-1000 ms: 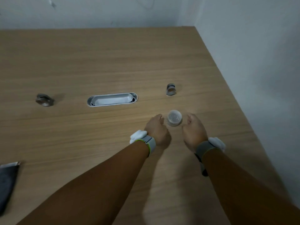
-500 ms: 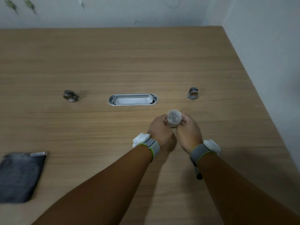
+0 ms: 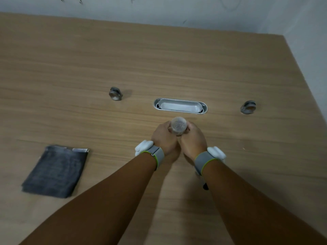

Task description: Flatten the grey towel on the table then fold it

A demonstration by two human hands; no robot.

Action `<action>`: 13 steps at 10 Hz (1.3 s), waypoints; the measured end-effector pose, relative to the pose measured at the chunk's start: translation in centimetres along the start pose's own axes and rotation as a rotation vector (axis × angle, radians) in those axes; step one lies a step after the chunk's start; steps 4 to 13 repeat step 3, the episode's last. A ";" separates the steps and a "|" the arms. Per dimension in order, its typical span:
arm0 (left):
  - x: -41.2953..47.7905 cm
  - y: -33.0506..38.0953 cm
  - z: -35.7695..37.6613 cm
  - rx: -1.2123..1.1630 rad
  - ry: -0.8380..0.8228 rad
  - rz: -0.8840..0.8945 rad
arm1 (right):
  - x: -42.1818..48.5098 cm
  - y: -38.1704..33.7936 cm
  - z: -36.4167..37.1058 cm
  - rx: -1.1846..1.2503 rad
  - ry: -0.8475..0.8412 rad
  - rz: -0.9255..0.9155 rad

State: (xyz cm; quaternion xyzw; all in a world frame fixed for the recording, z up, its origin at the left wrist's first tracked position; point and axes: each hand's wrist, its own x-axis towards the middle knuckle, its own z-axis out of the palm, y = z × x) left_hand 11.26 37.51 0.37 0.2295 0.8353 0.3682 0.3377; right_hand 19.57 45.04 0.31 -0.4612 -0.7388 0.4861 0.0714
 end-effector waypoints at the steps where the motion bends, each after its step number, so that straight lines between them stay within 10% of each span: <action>1: 0.0 -0.1 -0.3 0.042 -0.025 0.012 | 0.4 0.2 0.5 -0.007 -0.001 0.005; 13: 0.5 -1.0 -0.2 0.102 -0.016 0.043 | 0.2 0.3 0.2 -0.045 0.017 -0.004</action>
